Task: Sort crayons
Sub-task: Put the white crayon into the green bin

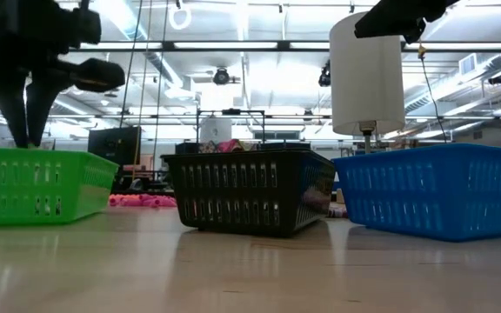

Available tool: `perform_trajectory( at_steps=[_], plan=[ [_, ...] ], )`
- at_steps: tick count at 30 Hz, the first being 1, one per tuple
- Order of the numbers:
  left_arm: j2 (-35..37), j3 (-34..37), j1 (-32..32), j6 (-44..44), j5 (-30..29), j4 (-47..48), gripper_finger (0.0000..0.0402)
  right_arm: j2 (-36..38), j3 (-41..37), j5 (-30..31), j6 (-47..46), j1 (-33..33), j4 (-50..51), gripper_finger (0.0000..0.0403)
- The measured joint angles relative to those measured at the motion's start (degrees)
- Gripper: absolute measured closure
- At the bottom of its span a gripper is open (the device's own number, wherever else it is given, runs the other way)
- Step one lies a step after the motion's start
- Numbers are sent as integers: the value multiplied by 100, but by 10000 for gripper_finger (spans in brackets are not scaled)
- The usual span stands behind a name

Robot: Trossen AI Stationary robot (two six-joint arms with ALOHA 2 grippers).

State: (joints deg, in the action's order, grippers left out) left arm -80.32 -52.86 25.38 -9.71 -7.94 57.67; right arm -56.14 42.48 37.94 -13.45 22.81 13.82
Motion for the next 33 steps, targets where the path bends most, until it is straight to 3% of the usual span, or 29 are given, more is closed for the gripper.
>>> perform_trajectory(
  at_steps=[17, 27, 33],
  plan=[
    [-598, 0, -124, -193, -19, -91, 382, 2, 0, -7, 4, 0, -1, 311],
    [-583, 0, -217, 440, -316, -95, 293, 2, 2, -7, 5, 0, -2, 311],
    [-541, -188, -218, 568, -341, -9, 261, 1, 2, -8, 7, 0, 0, 311]
  ],
)
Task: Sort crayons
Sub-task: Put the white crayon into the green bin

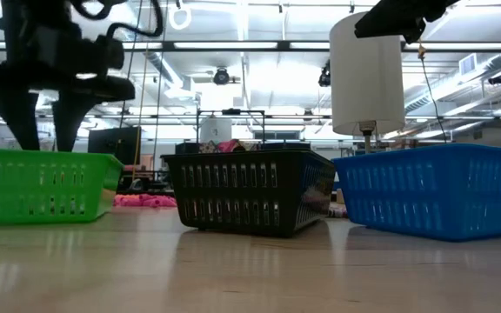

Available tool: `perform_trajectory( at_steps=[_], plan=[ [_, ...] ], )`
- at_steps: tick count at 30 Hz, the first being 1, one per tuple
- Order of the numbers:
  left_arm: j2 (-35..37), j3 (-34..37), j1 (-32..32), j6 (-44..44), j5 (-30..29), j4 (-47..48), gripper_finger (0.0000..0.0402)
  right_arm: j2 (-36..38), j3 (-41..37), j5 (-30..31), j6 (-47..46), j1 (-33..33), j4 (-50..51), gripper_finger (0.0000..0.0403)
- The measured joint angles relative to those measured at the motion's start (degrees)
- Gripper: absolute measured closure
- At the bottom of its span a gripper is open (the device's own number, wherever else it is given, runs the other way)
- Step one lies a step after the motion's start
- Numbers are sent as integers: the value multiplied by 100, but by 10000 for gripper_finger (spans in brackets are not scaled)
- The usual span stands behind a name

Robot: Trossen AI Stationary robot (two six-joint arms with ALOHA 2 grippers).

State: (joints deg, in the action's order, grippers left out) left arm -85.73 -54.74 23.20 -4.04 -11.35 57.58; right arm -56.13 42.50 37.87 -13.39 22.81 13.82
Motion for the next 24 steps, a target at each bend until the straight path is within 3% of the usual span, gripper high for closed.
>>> perform_trajectory(
  at_steps=[4, 9, 15, 24],
  plan=[
    [0, -308, 1, -49, -149, 136, 258, 0, 0, -2, 1, 0, 0, 311],
    [1, -611, 2, -287, -782, 75, 258, 1, 0, -2, 2, 0, -2, 311],
    [2, -570, -103, -763, -1388, -403, 258, -1, 0, -1, 2, 0, 0, 311],
    [2, -567, -571, -1378, -1696, -897, 258, -1, 0, 0, 24, 0, 0, 311]
  ],
)
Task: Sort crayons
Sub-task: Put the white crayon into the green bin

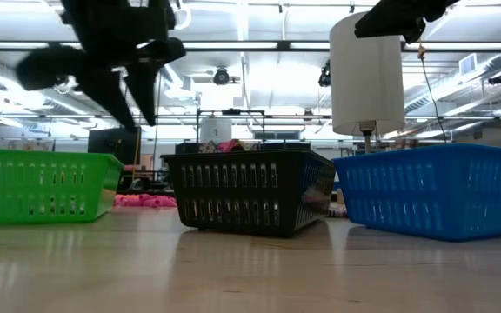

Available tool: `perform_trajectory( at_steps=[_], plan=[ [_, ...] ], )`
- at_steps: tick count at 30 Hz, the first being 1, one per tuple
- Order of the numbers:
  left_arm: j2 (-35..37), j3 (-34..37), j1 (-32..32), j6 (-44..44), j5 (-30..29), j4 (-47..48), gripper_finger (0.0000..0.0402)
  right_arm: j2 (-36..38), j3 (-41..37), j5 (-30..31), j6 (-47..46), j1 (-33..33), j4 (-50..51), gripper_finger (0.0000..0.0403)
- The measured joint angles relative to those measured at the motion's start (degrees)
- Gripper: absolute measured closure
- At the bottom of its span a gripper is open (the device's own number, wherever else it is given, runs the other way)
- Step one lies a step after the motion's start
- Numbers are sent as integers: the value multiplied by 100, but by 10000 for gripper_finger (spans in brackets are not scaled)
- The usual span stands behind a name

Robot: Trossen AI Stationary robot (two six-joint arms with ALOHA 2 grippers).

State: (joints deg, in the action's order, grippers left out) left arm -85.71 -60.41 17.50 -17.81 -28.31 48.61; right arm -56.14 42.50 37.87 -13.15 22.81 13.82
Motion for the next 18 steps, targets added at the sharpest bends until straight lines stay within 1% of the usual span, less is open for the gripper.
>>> perform_trajectory(
  at_steps=[5, 9, 11, 15, 18],
  plan=[
    [0, 1, -386, -187, -38, -744, 257, 2, 0, 0, 4, 0, 0, 311],
    [-129, 14, -656, -417, -35, -1018, 257, 2, -17, -1, 25, 0, -24, 311],
    [-220, 92, -788, -566, -24, -1314, 257, 2, -88, 0, 26, 0, -46, 311],
    [-360, 339, -1061, -949, 160, -1967, 257, 0, -187, 0, 73, -15, -131, 311],
    [-369, 521, -1309, -1253, 427, -2582, 257, 2, -195, 0, 134, -15, -201, 311]
  ],
)
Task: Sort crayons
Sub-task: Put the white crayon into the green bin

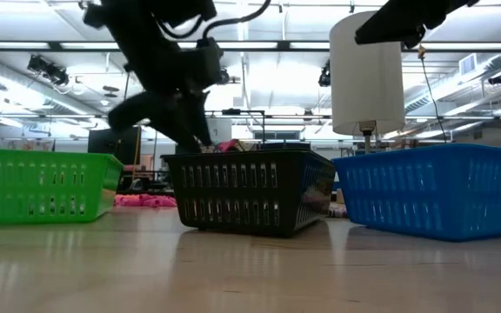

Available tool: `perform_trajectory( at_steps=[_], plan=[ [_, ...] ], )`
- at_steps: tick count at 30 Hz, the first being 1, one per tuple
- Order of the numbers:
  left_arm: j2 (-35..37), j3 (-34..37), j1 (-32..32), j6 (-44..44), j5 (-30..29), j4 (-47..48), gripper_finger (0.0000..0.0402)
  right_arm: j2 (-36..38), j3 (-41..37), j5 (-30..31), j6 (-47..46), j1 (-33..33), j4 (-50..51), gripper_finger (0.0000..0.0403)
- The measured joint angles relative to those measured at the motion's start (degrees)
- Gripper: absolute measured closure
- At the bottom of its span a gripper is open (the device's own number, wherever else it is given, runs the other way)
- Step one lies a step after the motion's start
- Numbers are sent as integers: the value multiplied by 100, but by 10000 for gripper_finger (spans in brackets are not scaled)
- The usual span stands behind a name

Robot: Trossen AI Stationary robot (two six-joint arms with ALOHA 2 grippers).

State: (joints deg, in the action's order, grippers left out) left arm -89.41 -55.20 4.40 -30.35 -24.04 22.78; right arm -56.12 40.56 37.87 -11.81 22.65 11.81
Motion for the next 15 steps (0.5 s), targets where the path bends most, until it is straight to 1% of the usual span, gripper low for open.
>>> perform_trajectory(
  at_steps=[6, 15],
  plan=[
    [-81, 136, -629, -433, 961, -1107, 257, 0, 0, 0, 32, -28, -17, 311],
    [-877, 139, -1242, -981, 1830, -1978, 258, 0, -7, 0, 45, -76, 65, 311]
  ],
)
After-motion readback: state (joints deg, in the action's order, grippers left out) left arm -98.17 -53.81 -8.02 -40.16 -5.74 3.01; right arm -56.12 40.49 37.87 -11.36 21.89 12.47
